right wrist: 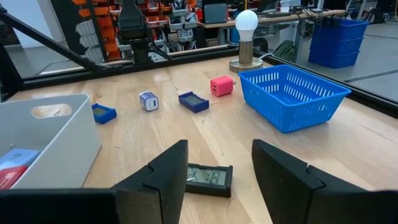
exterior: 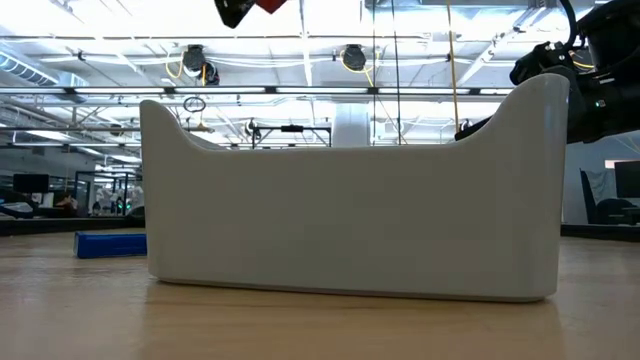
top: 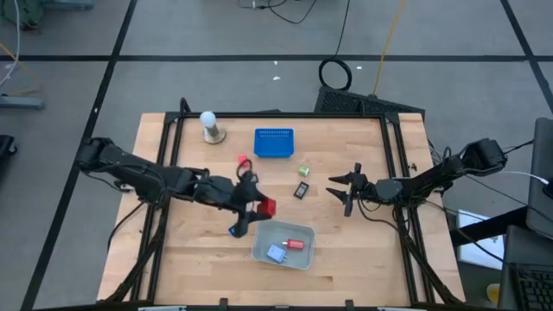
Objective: Pick & Place Office items
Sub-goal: Put the red charger adapter into the gray bin
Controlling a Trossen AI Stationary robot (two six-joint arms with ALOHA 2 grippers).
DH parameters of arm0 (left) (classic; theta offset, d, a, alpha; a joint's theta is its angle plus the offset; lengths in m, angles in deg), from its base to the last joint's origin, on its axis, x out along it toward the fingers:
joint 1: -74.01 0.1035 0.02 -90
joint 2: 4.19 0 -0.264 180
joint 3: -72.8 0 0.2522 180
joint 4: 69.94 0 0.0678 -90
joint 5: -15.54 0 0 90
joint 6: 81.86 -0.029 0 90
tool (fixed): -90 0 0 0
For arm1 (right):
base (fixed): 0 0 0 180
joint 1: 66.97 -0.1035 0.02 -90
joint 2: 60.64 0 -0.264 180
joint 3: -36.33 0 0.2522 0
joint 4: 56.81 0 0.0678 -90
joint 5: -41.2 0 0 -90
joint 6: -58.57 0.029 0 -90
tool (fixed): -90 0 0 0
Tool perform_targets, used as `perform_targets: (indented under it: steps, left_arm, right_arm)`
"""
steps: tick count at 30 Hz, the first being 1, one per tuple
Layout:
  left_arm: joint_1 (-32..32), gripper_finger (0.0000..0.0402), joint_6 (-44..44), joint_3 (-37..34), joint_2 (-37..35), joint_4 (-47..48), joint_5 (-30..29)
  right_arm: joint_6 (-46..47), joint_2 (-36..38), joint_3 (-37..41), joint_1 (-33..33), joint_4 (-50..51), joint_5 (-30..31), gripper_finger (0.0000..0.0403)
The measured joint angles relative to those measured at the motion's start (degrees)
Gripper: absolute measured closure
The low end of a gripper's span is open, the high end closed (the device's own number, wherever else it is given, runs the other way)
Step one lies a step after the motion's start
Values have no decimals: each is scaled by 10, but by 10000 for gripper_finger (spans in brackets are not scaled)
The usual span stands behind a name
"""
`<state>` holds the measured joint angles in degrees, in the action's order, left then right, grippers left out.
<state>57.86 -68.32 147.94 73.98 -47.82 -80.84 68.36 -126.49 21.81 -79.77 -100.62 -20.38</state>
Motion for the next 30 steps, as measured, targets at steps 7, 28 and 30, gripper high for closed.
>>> perform_targets:
  steps: [7,28,30]
  left_arm:
    - [-9,170,-47,70,63,96,37]
    - [8,180,-58,183,247,251,127]
    - [8,207,-55,183,258,252,129]
  right_arm:
    - [0,0,0,0,0,0,232]
    - [0,0,0,0,1,0,232]
    - [0,0,0,0,3,0,232]
